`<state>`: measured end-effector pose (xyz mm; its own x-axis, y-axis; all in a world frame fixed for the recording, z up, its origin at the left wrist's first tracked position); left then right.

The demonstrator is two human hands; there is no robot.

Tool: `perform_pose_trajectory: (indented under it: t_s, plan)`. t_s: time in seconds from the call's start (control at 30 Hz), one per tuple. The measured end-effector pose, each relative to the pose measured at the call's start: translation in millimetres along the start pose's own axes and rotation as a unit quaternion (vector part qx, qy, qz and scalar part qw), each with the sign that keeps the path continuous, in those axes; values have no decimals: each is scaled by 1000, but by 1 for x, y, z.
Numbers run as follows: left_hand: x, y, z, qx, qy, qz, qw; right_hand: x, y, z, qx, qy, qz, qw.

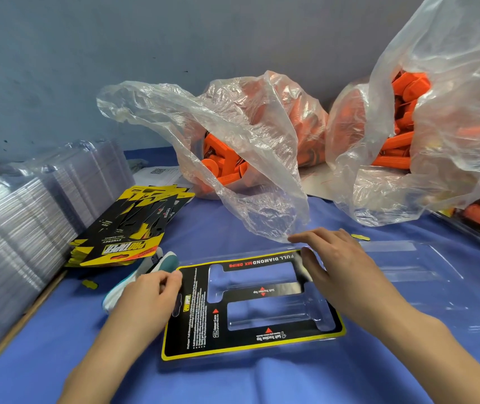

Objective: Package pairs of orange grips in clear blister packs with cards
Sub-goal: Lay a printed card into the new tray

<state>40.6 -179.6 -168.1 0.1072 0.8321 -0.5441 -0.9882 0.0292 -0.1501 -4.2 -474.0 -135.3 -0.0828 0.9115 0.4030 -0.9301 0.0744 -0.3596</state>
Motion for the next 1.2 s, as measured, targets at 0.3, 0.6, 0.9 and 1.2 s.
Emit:
perform_pose_trajectory:
  t_s: [0.3,0.6,0.9,1.2]
  plan:
    - [-16,-1,-16,-5,20,-10,1000,-20,3,5,-12,24,-55,998]
    - [-23,1,-23,-13,-35,0,999,-27,7,16,-54,17,-100,993]
    - [-10,3,-17,63,113,-7,992,-31,8,24,-73,-12,-102,992]
    - [7,30,-13,304,211,8,929,-31,11,22,-54,-1,-90,994]
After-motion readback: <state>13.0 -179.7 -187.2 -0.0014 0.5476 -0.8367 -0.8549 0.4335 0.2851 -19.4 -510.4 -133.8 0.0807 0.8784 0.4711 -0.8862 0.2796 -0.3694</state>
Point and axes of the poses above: each hand's wrist, its own y-axis away from the middle knuckle, its own z-axis out of the back of the hand, x = y × z, the point moved 7 cm from there along -y, towards the middle knuckle, and after that the axes turned 8 degrees about -z, right-handed, at the moved point
